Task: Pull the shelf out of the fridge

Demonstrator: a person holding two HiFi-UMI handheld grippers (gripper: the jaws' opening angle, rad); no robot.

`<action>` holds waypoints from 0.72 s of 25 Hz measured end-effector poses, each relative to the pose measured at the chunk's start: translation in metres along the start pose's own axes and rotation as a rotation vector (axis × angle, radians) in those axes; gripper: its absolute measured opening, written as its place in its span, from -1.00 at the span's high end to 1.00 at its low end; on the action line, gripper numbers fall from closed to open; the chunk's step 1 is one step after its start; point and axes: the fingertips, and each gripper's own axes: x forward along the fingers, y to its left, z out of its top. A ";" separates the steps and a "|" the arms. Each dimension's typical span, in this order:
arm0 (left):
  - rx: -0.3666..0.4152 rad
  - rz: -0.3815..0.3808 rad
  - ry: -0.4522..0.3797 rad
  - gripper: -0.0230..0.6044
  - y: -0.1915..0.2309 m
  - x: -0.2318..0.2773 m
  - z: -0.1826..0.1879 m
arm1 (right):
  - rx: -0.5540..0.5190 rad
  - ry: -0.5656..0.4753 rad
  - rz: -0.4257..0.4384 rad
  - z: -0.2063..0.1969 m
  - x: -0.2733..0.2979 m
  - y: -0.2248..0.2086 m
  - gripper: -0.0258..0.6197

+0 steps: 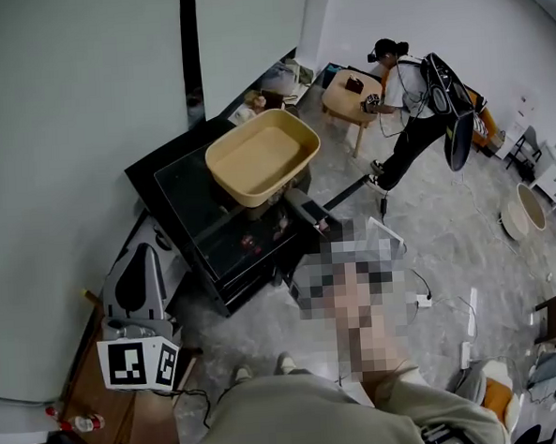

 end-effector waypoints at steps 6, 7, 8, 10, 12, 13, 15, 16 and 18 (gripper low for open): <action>-0.025 -0.011 0.038 0.90 0.003 -0.004 -0.028 | 0.031 0.017 -0.049 -0.011 -0.001 -0.034 0.91; -0.026 -0.012 0.047 0.90 0.002 -0.004 -0.032 | 0.037 0.017 -0.059 -0.011 -0.002 -0.040 0.91; -0.026 -0.014 0.056 0.90 0.001 -0.004 -0.036 | 0.042 0.017 -0.071 -0.011 -0.003 -0.045 0.91; -0.030 -0.016 0.076 0.90 -0.002 -0.005 -0.045 | 0.050 0.016 -0.092 -0.010 -0.006 -0.055 0.91; -0.033 -0.015 0.094 0.90 -0.004 -0.005 -0.053 | 0.057 0.018 -0.109 -0.009 -0.008 -0.065 0.91; -0.032 -0.014 0.102 0.90 -0.005 -0.004 -0.057 | 0.059 0.020 -0.115 -0.009 -0.009 -0.069 0.91; -0.031 -0.012 0.119 0.90 -0.007 -0.002 -0.064 | 0.064 0.023 -0.130 -0.008 -0.011 -0.076 0.91; -0.031 -0.013 0.126 0.90 -0.008 0.000 -0.066 | 0.067 0.024 -0.139 -0.007 -0.011 -0.080 0.91; -0.031 -0.017 0.138 0.90 -0.010 0.003 -0.070 | 0.074 0.026 -0.153 -0.006 -0.012 -0.087 0.91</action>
